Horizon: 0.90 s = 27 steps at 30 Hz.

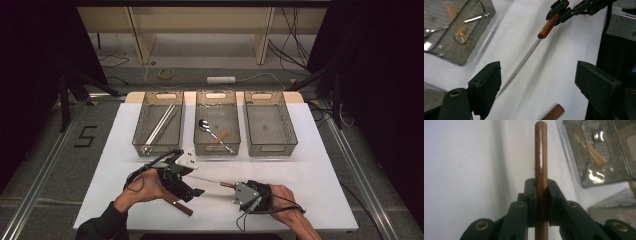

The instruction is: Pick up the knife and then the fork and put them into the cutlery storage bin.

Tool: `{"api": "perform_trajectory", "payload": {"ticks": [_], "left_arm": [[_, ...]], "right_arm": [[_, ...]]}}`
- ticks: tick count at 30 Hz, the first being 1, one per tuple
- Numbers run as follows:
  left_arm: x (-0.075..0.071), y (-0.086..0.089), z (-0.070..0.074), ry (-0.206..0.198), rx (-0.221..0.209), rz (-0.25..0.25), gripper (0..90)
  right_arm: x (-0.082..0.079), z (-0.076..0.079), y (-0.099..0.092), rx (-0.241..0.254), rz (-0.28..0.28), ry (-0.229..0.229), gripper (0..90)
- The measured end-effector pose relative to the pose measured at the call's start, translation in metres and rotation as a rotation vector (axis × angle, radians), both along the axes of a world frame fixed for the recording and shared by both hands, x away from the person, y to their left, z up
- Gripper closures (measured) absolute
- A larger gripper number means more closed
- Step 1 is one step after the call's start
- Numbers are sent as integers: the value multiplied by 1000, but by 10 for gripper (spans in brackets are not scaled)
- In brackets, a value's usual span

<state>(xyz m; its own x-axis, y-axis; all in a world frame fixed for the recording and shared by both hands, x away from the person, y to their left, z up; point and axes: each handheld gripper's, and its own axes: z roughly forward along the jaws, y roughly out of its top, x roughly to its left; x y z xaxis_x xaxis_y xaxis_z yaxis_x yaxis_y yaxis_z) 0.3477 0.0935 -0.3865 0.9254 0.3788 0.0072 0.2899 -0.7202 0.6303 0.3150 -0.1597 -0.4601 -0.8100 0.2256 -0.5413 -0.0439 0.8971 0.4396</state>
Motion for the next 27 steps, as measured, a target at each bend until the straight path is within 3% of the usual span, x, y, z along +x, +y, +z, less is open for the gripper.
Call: {"api": "perform_trajectory", "payload": {"ticks": [8, 13, 16, 22, 27], "left_arm": [[-2, 5, 2, -46, -41, 6, 200], [-3, 11, -3, -76, -59, 18, 190], [-3, 17, -6, -112, -103, 41, 187], [-3, 31, -17, -140, -210, 120, 185], [-3, 42, -26, -133, -240, 159, 182]], "right_arm": [[11, 6, -17, 21, -81, -6, 815], [17, 13, -27, 93, -163, -8, 815], [21, 20, -35, 137, -199, -1, 815], [32, 33, -50, 222, -283, 20, 814], [45, 41, -62, 275, -350, 34, 814]]}}
